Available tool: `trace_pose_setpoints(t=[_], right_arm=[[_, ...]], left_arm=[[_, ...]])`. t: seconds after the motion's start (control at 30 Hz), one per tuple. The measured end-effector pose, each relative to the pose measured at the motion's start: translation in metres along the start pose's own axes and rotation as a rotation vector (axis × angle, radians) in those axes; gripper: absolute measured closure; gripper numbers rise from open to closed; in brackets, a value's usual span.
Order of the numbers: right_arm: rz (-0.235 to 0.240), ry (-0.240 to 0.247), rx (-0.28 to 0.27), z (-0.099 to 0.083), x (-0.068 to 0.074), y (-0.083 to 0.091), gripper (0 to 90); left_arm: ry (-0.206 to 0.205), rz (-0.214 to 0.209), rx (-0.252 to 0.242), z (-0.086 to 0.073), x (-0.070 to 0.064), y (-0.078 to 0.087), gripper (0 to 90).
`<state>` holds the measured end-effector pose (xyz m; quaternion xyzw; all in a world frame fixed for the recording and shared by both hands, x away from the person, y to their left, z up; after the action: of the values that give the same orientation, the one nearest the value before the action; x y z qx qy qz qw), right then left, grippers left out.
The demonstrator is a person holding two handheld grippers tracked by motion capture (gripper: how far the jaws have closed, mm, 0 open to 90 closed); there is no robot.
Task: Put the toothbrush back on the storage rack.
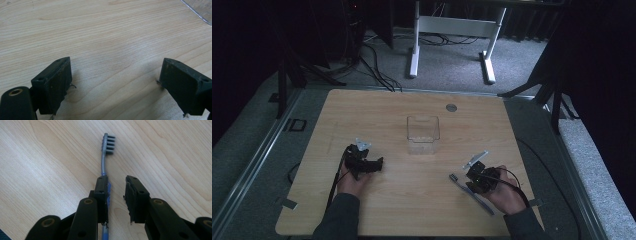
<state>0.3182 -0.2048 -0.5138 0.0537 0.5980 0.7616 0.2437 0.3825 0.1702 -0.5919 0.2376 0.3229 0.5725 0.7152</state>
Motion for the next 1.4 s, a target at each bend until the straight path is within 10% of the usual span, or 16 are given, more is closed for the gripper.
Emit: trace_pose_setpoints(t=[1.4], right_arm=[[0.083,0.016,0.092,-0.002,-0.001,-0.019,72.3]], left_arm=[[0.0,0.0,0.0,0.0,0.0,0.0,11.1]])
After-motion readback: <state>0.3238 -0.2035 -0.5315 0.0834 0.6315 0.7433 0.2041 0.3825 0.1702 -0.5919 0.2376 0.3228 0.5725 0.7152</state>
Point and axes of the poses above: each handheld gripper's, and its own axes: y roughly backward along the jaws, z roughly out of its top, x roughly to its left, the point moved 4 cm from there along -y, roughly forward along the jaws, and after that the axes turned 15 degrees about y, right-handed, at the moved point
